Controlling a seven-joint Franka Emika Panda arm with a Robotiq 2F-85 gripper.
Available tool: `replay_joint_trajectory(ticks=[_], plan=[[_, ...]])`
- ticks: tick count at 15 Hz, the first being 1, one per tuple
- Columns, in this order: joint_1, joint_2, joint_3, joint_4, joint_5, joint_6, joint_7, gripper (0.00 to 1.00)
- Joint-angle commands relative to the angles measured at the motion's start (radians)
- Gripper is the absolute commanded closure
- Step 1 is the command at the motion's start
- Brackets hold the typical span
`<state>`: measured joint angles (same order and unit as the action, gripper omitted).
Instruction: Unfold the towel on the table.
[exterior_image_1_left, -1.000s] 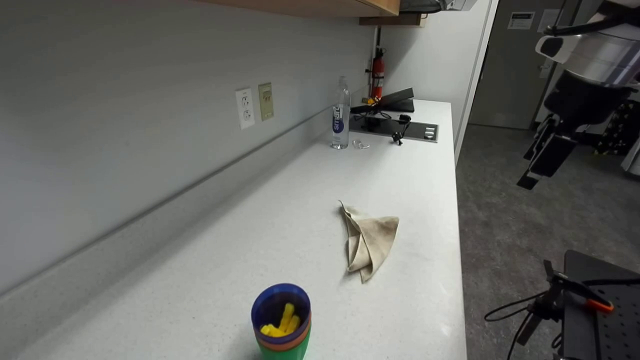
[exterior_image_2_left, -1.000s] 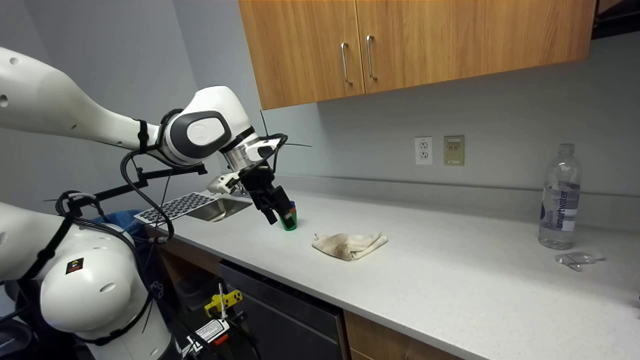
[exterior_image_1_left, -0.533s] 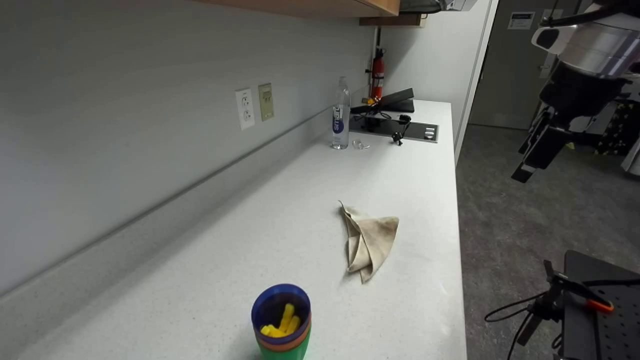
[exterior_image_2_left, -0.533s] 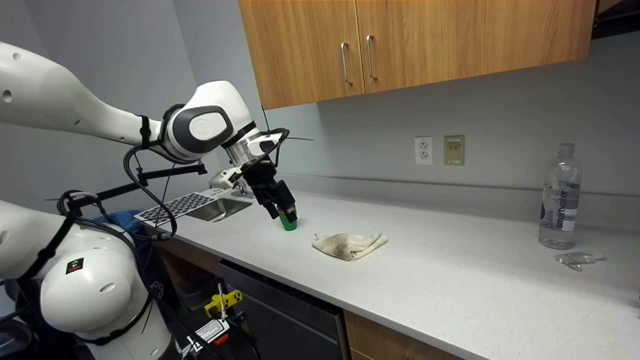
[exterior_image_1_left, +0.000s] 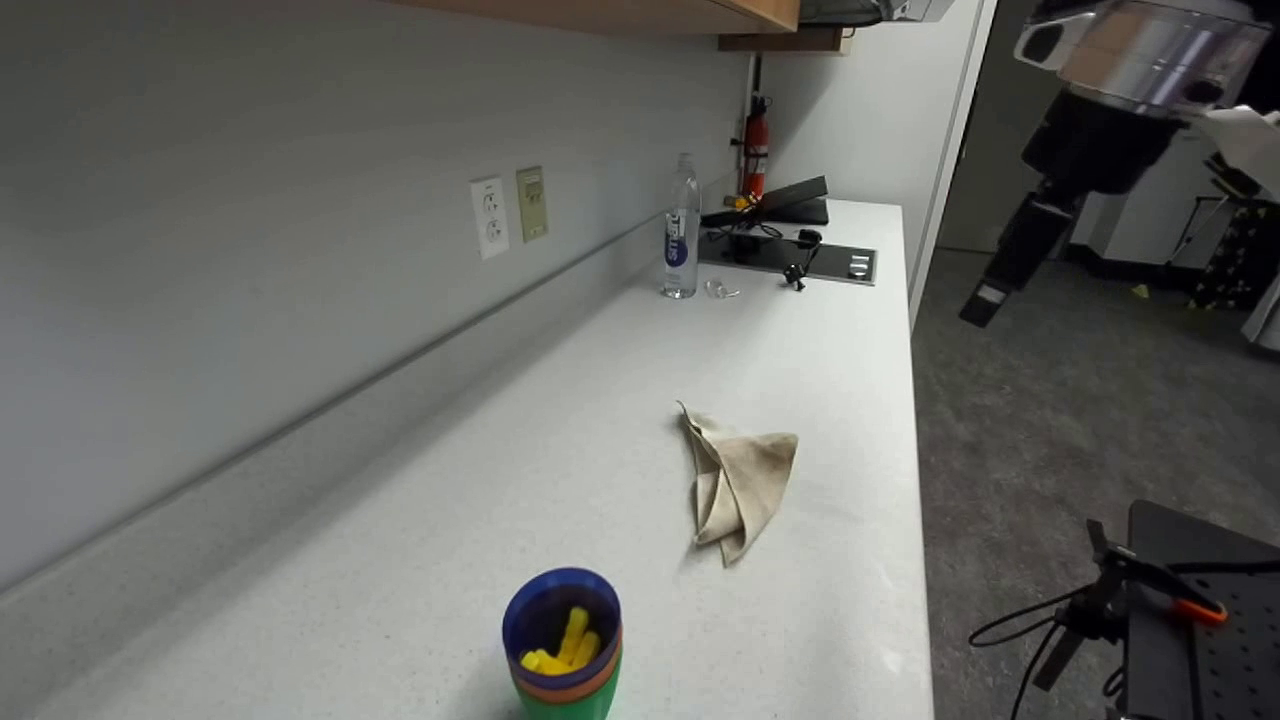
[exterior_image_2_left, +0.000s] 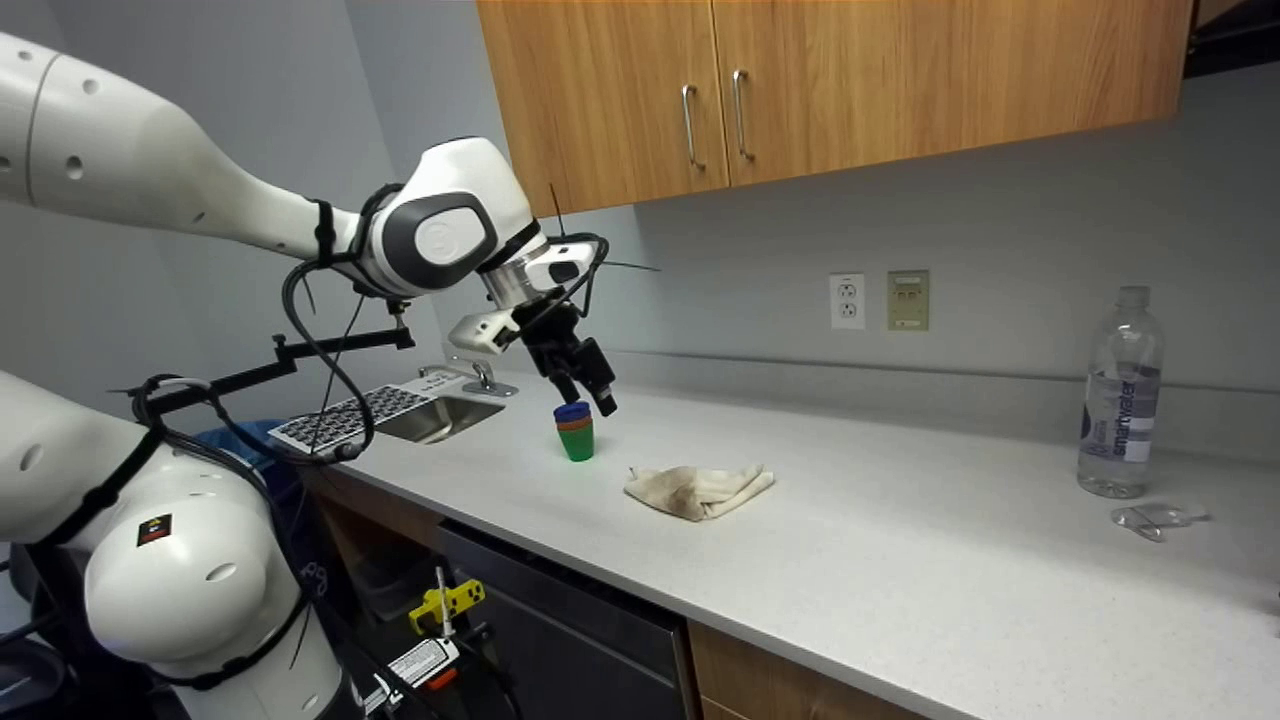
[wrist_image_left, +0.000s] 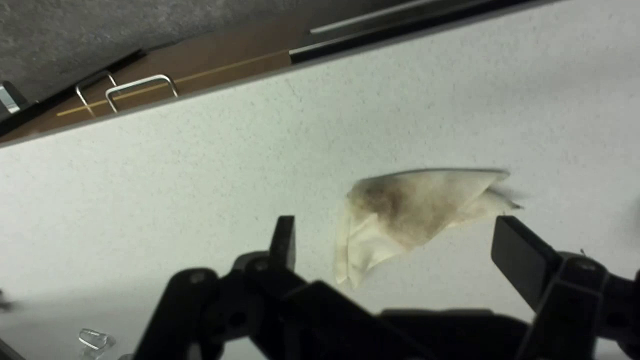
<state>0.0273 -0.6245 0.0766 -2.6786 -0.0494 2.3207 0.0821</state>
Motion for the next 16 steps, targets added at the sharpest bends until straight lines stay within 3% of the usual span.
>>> replay_joint_trajectory(ticks=[1, 2, 4, 16], plan=[[0.018, 0.252, -0.040, 0.219, 0.050, 0.042, -0.048, 0.00], [0.000, 0.109, -0.017, 0.095, 0.017, 0.029, -0.015, 0.00], [-0.001, 0.164, -0.020, 0.132, 0.018, 0.031, -0.016, 0.00], [0.017, 0.165, -0.030, 0.130, 0.041, 0.034, -0.046, 0.00]])
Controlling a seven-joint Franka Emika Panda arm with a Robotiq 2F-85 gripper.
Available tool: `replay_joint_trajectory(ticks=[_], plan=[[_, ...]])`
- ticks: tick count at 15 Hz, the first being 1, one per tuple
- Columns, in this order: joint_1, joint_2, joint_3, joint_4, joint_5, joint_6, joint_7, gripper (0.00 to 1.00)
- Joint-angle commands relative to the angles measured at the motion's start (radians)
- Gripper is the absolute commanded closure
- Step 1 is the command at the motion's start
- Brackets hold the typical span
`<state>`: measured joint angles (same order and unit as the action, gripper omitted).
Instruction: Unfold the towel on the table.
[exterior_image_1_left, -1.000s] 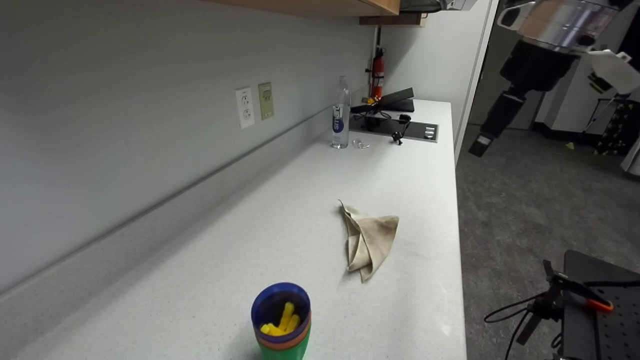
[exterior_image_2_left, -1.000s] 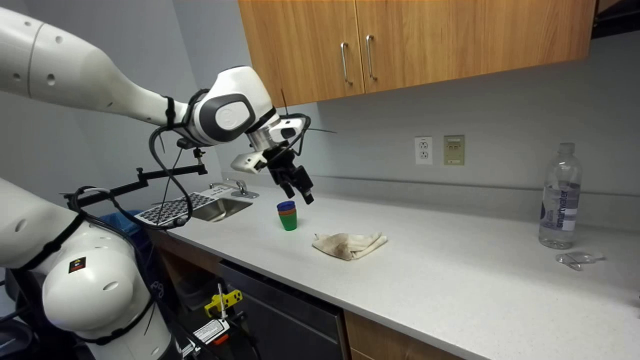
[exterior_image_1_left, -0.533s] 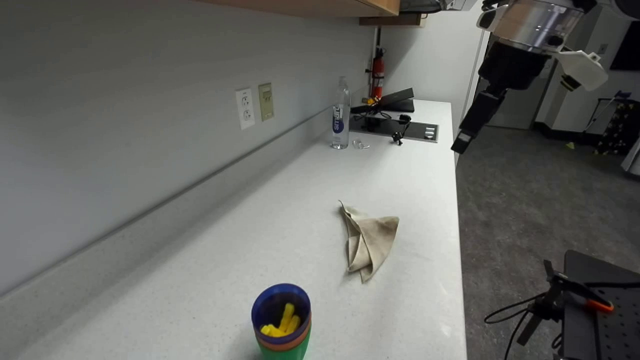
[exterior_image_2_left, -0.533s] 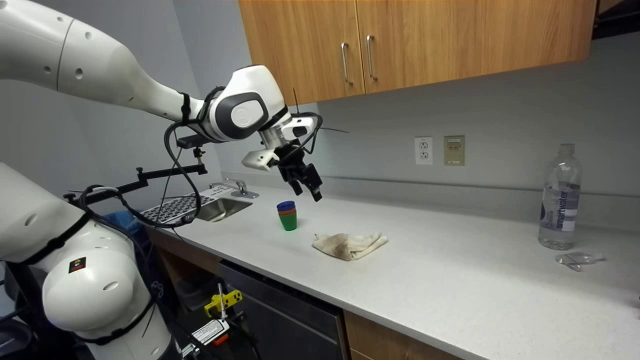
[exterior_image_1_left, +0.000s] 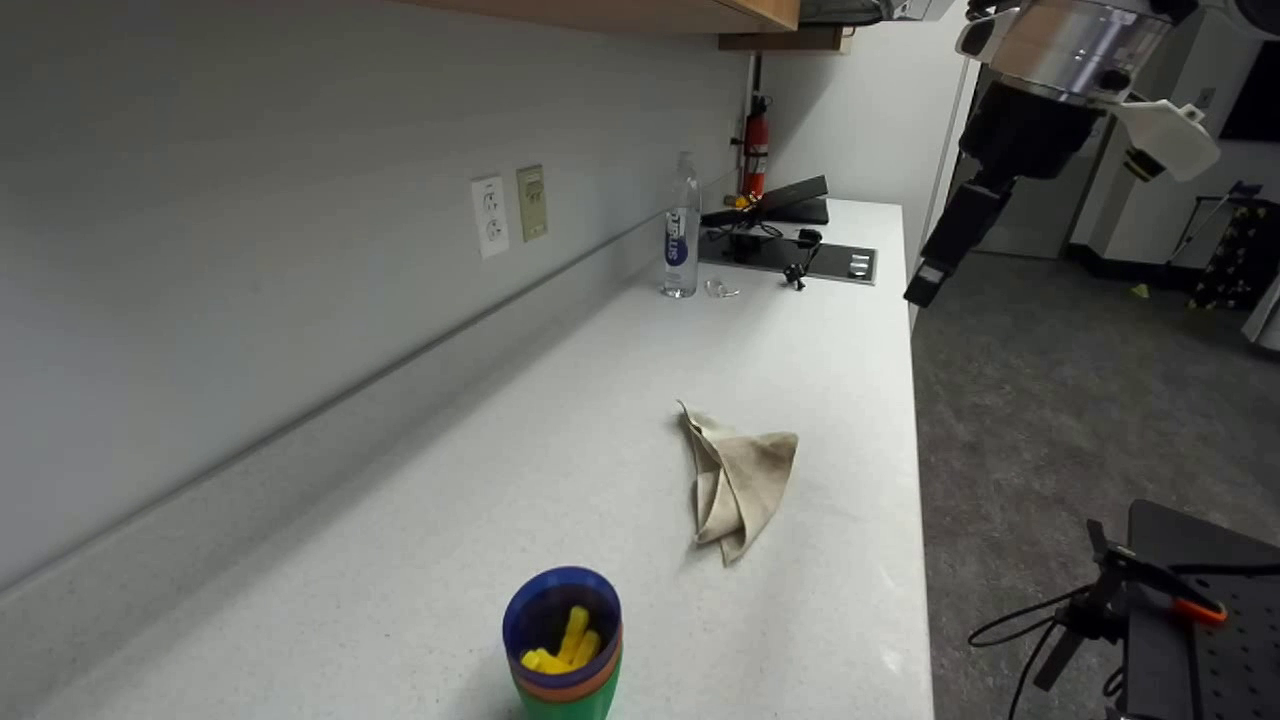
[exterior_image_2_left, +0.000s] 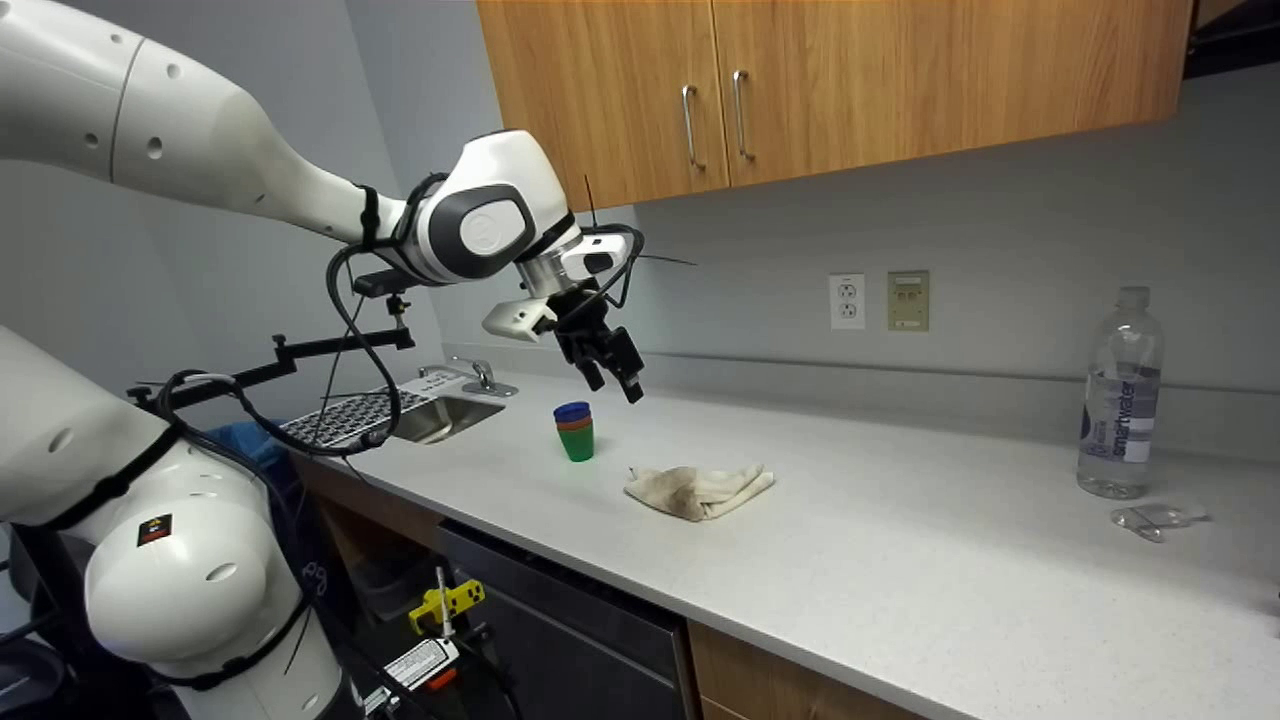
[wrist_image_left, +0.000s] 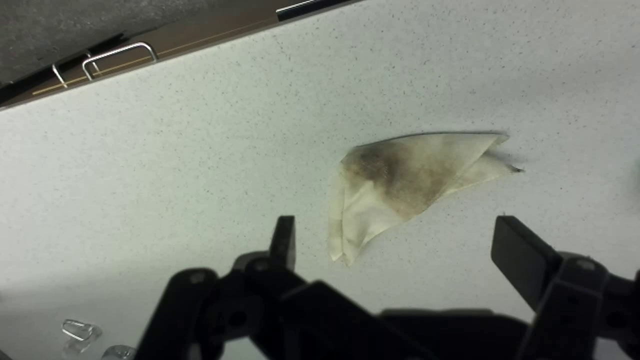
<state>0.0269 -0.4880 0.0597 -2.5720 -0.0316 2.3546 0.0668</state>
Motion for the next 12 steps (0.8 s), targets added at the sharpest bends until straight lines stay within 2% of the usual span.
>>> replay_joint_trajectory(ticks=[1, 8, 12], plan=[[0.028, 0.053, -0.021, 0.039, 0.038, 0.003, -0.047, 0.00], [0.081, 0.224, 0.001, 0.175, 0.095, 0.039, -0.067, 0.00], [0.110, 0.354, 0.011, 0.260, 0.140, 0.115, -0.098, 0.00]])
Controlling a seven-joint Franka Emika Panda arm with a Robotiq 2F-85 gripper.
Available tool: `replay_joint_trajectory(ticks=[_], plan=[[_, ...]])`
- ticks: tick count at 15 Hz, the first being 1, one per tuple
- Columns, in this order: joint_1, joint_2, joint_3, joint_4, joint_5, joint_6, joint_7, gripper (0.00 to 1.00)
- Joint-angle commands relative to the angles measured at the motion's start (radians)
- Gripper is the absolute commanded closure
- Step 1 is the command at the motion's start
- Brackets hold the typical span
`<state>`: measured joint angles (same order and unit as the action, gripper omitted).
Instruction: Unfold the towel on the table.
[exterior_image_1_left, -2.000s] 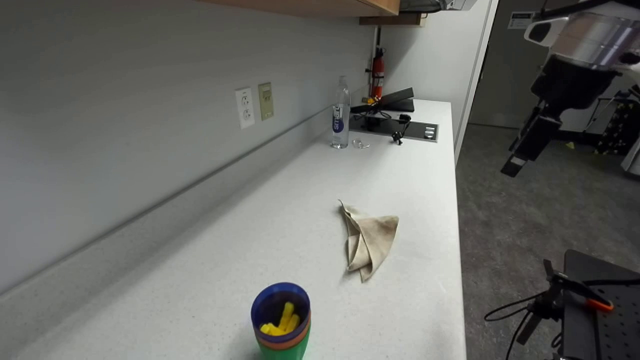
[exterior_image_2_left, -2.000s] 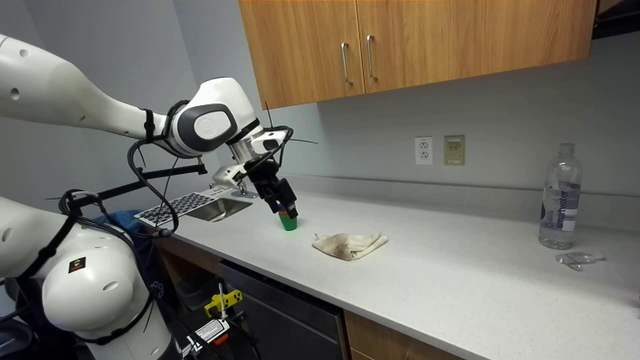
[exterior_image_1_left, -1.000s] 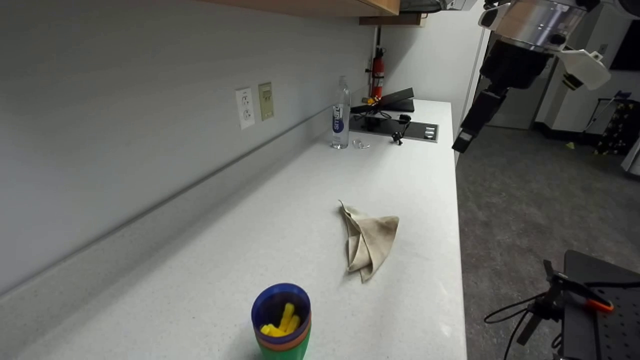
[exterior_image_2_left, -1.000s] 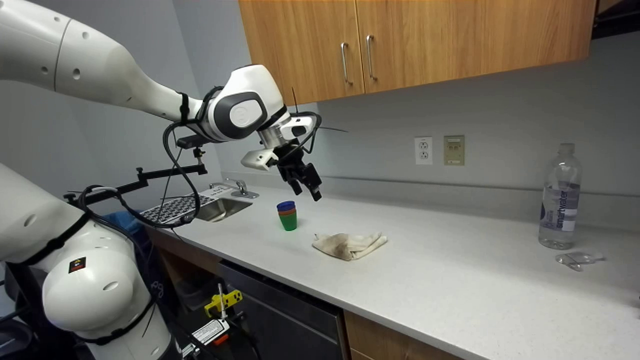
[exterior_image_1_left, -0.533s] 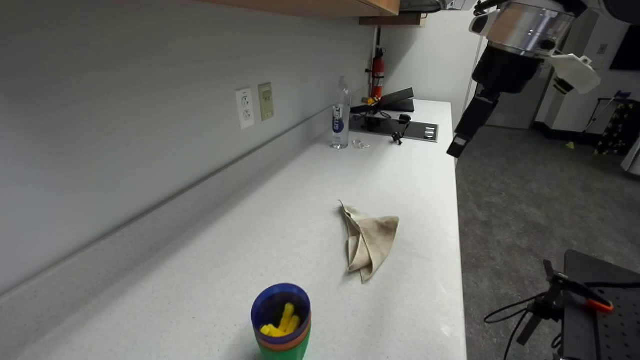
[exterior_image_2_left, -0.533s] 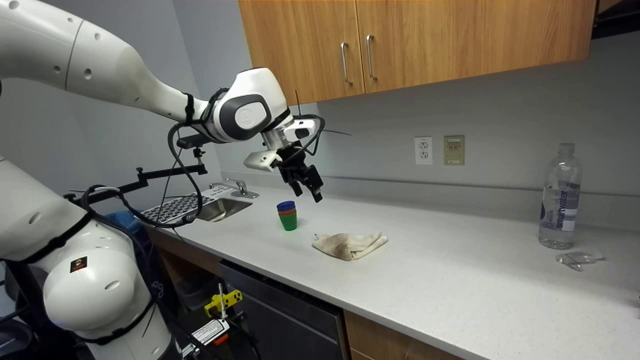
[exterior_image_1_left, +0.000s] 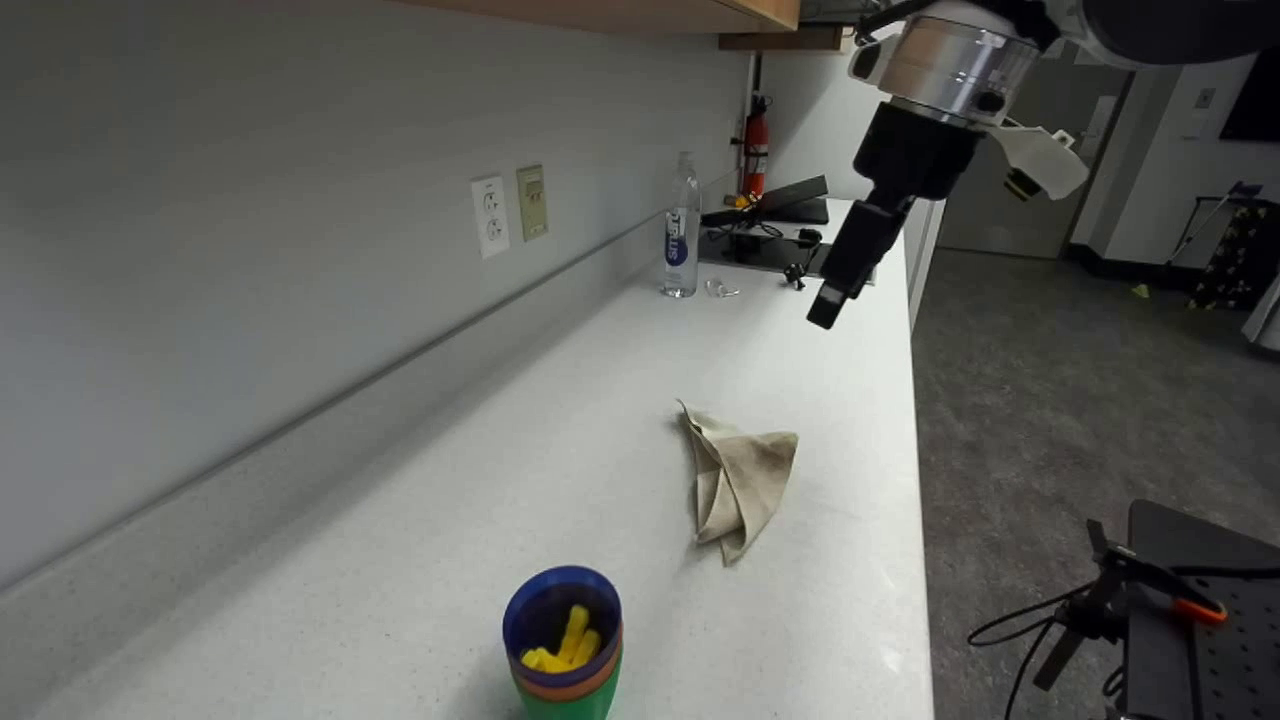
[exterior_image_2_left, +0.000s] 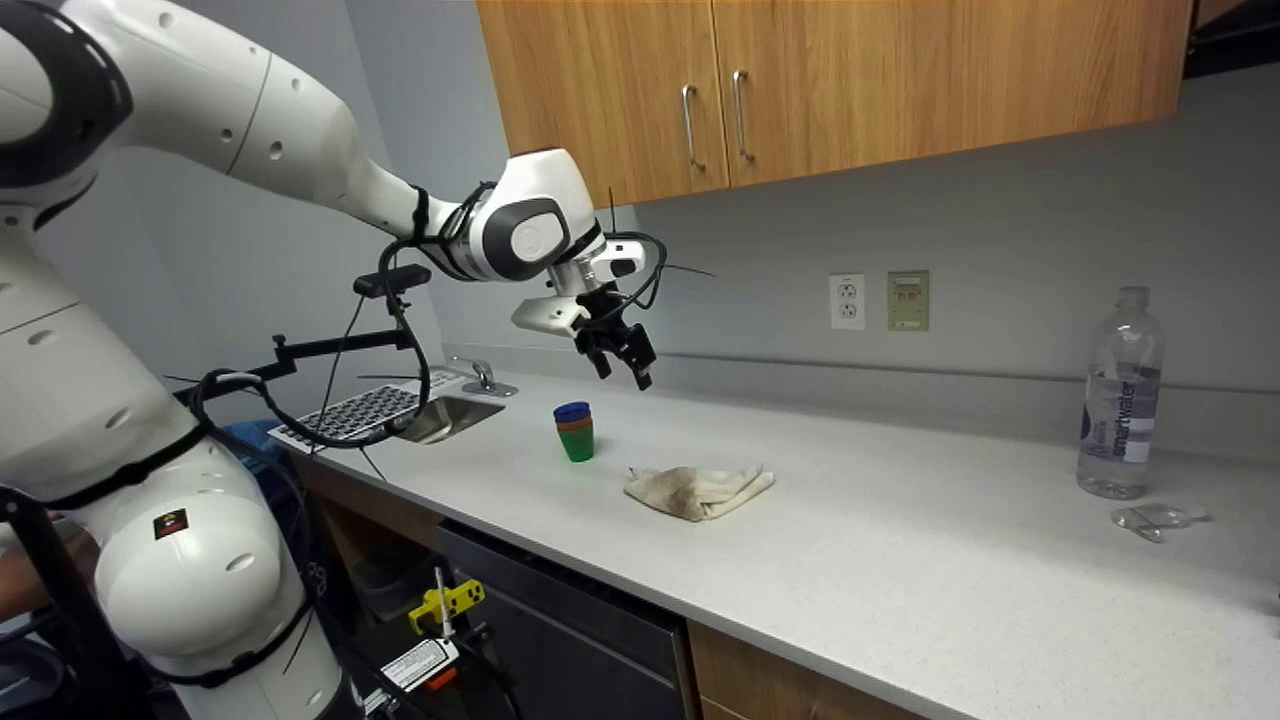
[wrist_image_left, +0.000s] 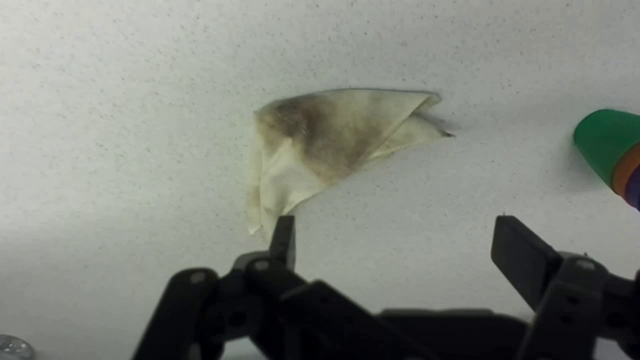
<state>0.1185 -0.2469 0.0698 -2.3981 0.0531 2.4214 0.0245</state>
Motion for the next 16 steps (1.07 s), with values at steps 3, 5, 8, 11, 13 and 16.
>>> replay_joint_trajectory(ticks=[3, 5, 8, 11, 13, 16], plan=[[0.017, 0.212, 0.009, 0.141, 0.068, 0.090, -0.064, 0.00], [0.008, 0.254, 0.011, 0.157, 0.055, 0.092, -0.059, 0.00], [0.004, 0.244, 0.017, 0.133, 0.031, 0.080, -0.025, 0.00], [0.003, 0.263, 0.017, 0.146, 0.030, 0.080, -0.025, 0.00], [0.003, 0.263, 0.017, 0.148, 0.030, 0.080, -0.025, 0.00], [0.003, 0.263, 0.017, 0.149, 0.030, 0.080, -0.025, 0.00]])
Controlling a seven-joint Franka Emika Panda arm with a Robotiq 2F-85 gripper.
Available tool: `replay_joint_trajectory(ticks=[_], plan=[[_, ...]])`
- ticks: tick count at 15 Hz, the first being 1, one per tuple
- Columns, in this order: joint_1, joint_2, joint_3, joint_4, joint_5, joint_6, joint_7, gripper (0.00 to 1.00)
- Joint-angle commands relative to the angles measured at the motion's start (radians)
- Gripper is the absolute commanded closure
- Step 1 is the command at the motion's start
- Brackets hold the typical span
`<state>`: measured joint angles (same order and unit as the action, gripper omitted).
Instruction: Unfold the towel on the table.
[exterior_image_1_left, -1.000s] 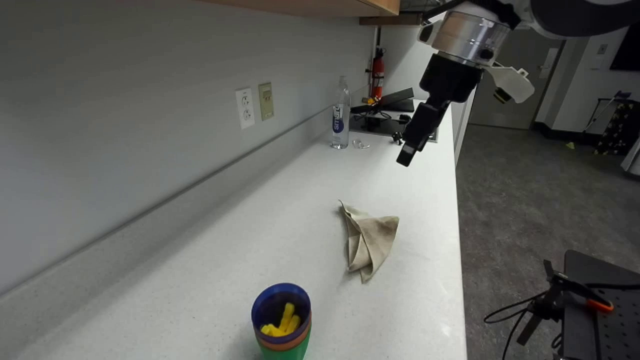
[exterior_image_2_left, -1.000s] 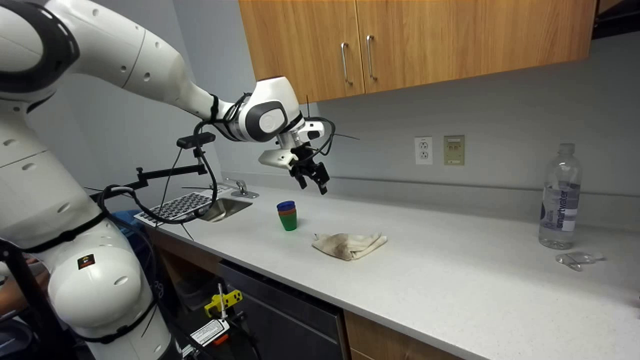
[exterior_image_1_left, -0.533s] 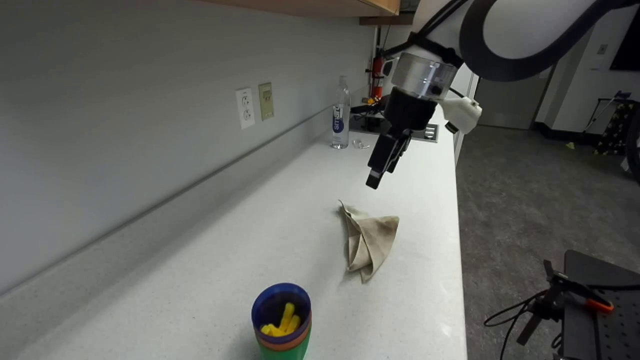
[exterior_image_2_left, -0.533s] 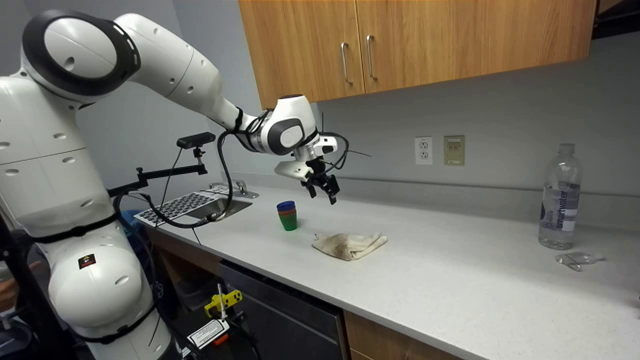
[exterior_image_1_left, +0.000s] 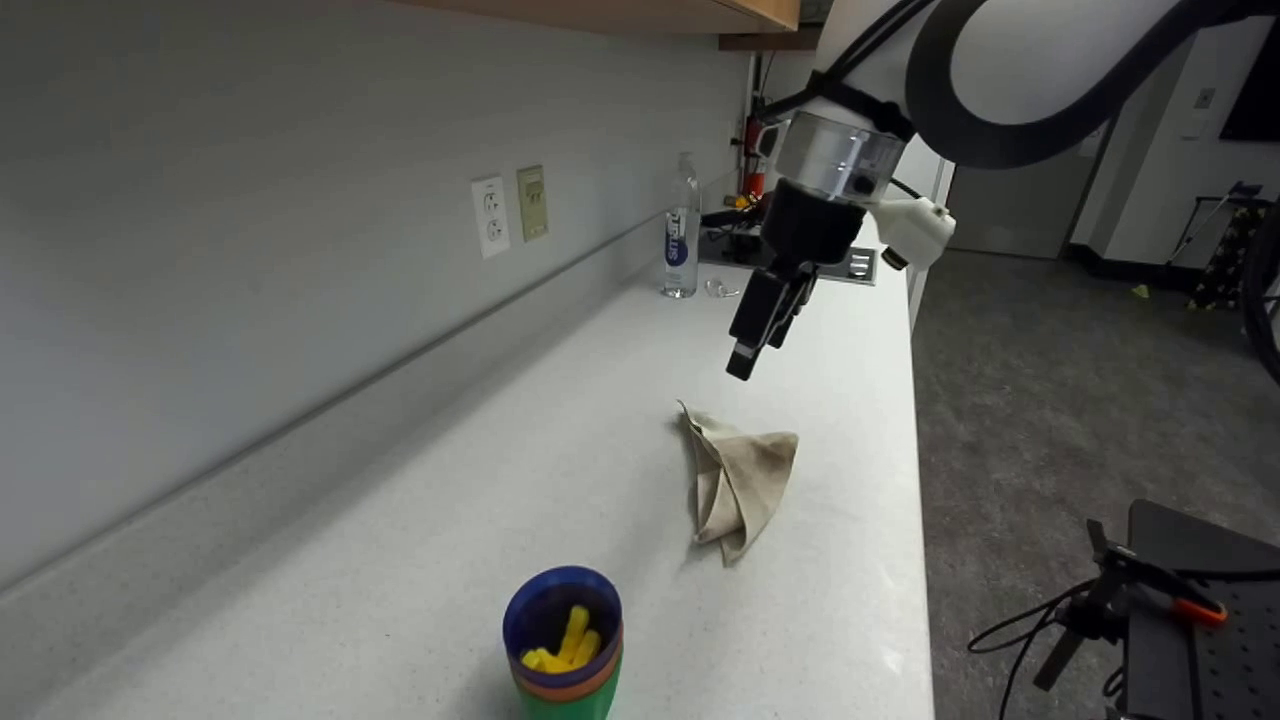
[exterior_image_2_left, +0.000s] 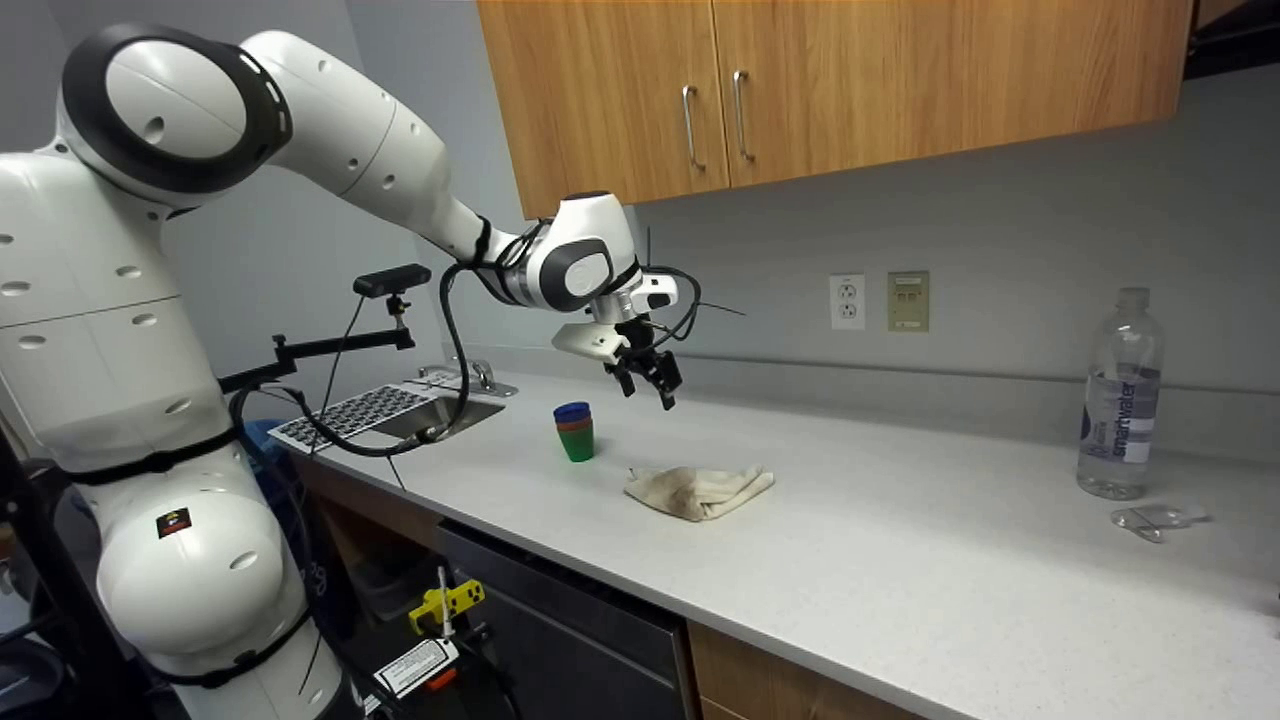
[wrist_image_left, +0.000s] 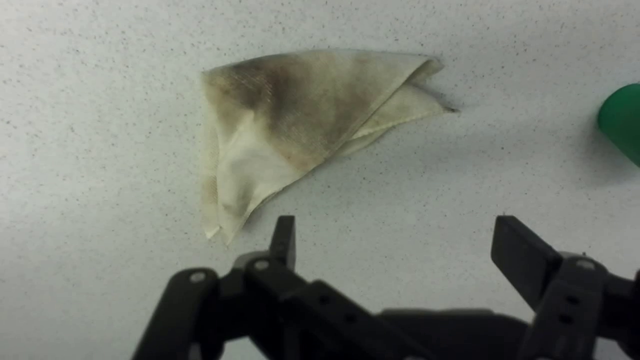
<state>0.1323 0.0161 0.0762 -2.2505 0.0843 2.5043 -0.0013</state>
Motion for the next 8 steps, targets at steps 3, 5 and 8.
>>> replay_joint_trajectory(ticks=[3, 5, 8], plan=[[-0.025, 0.014, -0.002, 0.015, -0.001, -0.010, -0.003, 0.00], [-0.039, 0.029, -0.013, 0.021, -0.017, -0.013, 0.002, 0.00], [-0.057, 0.077, -0.026, 0.053, -0.029, -0.016, 0.008, 0.00]])
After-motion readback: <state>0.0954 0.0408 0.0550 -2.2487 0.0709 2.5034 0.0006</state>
